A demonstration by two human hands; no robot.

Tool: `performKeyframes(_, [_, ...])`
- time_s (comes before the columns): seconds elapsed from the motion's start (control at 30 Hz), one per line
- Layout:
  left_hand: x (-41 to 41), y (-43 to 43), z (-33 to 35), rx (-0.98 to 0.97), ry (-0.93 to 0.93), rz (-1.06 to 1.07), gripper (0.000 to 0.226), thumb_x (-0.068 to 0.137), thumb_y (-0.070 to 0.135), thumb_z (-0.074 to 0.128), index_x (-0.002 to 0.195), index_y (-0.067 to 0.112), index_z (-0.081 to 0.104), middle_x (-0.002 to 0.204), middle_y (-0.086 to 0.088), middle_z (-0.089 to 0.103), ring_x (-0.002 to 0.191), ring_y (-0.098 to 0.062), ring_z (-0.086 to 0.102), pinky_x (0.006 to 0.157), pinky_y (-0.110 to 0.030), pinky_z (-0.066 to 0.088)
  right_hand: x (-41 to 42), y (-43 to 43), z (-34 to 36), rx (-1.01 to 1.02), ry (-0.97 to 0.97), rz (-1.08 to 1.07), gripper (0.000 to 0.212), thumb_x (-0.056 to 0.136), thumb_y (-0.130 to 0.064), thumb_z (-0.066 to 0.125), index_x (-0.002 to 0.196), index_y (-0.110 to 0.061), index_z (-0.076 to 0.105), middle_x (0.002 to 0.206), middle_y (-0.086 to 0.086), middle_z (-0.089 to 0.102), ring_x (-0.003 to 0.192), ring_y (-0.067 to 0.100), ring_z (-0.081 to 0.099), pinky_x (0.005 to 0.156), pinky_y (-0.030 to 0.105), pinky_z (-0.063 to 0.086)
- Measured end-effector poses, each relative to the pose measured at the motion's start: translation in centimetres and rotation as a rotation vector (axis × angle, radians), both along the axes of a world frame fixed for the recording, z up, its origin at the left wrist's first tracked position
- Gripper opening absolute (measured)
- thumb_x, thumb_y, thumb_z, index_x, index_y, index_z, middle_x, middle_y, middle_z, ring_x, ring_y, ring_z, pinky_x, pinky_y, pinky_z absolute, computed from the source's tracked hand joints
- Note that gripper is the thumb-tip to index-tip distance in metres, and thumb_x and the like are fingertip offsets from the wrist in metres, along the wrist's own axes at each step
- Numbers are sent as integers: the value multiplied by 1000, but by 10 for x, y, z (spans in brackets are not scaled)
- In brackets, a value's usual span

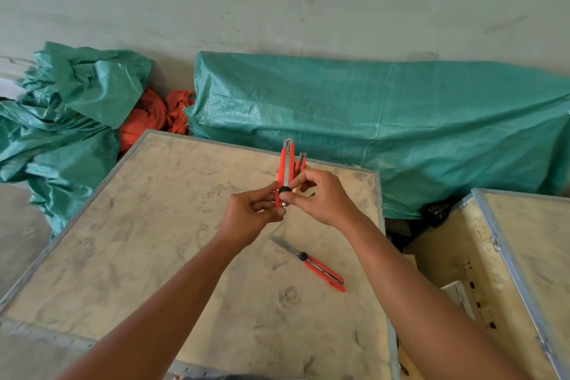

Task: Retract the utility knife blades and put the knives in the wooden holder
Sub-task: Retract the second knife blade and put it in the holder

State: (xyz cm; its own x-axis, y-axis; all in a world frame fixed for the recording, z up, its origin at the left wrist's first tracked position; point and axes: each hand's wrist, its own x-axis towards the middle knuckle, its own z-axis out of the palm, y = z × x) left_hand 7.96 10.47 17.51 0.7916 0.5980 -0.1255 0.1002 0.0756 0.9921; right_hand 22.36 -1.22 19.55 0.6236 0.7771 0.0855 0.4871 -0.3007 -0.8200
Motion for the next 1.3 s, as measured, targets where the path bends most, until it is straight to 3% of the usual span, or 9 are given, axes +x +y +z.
performKeyframes(0.07, [2,0,0,-13,-8,-9,56,75,-11,76,127,7,64,99,-11,77,88,-26,75,77,-36,63,2,-1,-3,7,-8,-1,23,77,-34,86,93,-23,72,94,-10,71,87,13,65,75,24,53])
performKeyframes(0.2, [7,1,0,-32,-23,-17,57,74,-12,76,127,5,63,102,-17,76,90,-30,74,77,-37,63,8,-6,-2,6,62,72,32,86,-30,79,118,-32,73,111,-10,72,94,12,66,80,24,56])
performKeyframes(0.37, [11,2,1,11,-25,-66,55,75,-10,77,125,10,66,97,-10,78,88,-27,75,78,-36,62,2,-6,-5,53,-30,-51,22,79,-33,85,96,-24,73,99,-9,73,90,12,66,75,27,55])
performKeyframes(0.57, [15,3,2,12,-39,-70,56,75,-11,76,126,8,65,99,-11,78,88,-27,75,76,-36,63,8,-8,-6,68,50,4,28,85,-33,79,112,-31,73,109,-13,73,97,10,67,79,25,57])
performKeyframes(0.73, [21,3,-3,-2,-29,-76,56,75,-12,75,126,9,65,96,-9,79,85,-25,75,76,-35,63,5,-5,-10,83,-10,-94,22,80,-31,84,97,-20,75,100,-8,74,88,8,66,69,16,50])
performKeyframes(0.97, [35,10,-15,-20,12,-123,54,75,-10,77,123,12,68,99,-10,79,90,-29,75,80,-42,62,23,4,-18,111,181,-147,16,90,-30,74,104,-22,74,104,-6,75,96,10,72,85,27,60])
performKeyframes(1.07, [46,14,-18,-1,56,-150,53,75,-10,77,122,14,68,98,-8,79,88,-32,75,80,-44,62,45,10,-20,135,252,-204,18,93,-15,71,110,-20,74,106,1,76,99,18,74,84,36,62])
performKeyframes(1.2, [74,27,-21,27,75,-123,52,76,-9,76,124,11,67,101,-11,76,85,-32,74,71,-33,63,78,24,-21,114,247,-247,22,89,-6,74,105,-21,75,100,2,77,94,23,75,85,44,63])
performKeyframes(1.3, [101,47,-31,63,97,-99,52,76,-10,76,123,10,68,105,-13,75,85,-33,73,70,-33,64,103,40,-27,105,237,-268,23,87,-2,75,105,-15,76,97,4,76,92,26,76,80,46,65])
